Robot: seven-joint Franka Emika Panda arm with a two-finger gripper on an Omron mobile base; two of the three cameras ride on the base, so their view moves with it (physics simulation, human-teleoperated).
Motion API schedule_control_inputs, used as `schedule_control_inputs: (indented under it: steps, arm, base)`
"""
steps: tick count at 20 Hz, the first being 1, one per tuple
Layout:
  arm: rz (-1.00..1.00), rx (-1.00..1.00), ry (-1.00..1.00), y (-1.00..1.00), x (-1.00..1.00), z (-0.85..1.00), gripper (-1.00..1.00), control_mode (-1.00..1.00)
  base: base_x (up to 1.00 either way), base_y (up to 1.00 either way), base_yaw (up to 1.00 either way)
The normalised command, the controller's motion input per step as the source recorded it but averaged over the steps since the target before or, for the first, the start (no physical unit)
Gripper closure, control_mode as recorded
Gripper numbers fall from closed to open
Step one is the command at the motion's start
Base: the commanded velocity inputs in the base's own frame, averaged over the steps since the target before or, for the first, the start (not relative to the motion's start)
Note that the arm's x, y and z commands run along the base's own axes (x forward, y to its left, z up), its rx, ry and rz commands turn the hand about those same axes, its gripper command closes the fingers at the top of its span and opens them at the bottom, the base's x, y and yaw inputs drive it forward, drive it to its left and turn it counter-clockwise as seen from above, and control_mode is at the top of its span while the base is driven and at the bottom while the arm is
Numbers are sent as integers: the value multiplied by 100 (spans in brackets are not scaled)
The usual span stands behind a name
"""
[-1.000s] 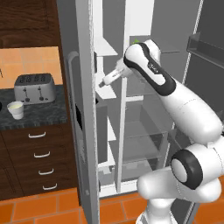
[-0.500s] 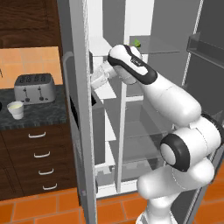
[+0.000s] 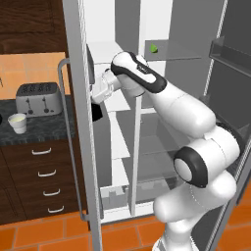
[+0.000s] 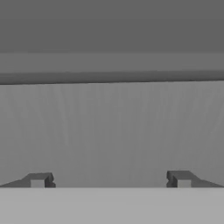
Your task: Grab a lemon wedge from the fridge and one ice cube from the ice bowl, and put them in the glass of lemonade.
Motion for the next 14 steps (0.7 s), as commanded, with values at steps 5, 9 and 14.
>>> schedule_control_inputs:
  steps: [5,9,14]
  arm:
    - [-2,-6,14,-22,-52,31,-100,-100]
    - [-13,0,0,-79,-100,30,-100,-100]
    - [-28,-6,1,-56,-100,20,-100,-100]
  base:
    - [0,0,0]
    - [0,0,0]
    - [0,0,0]
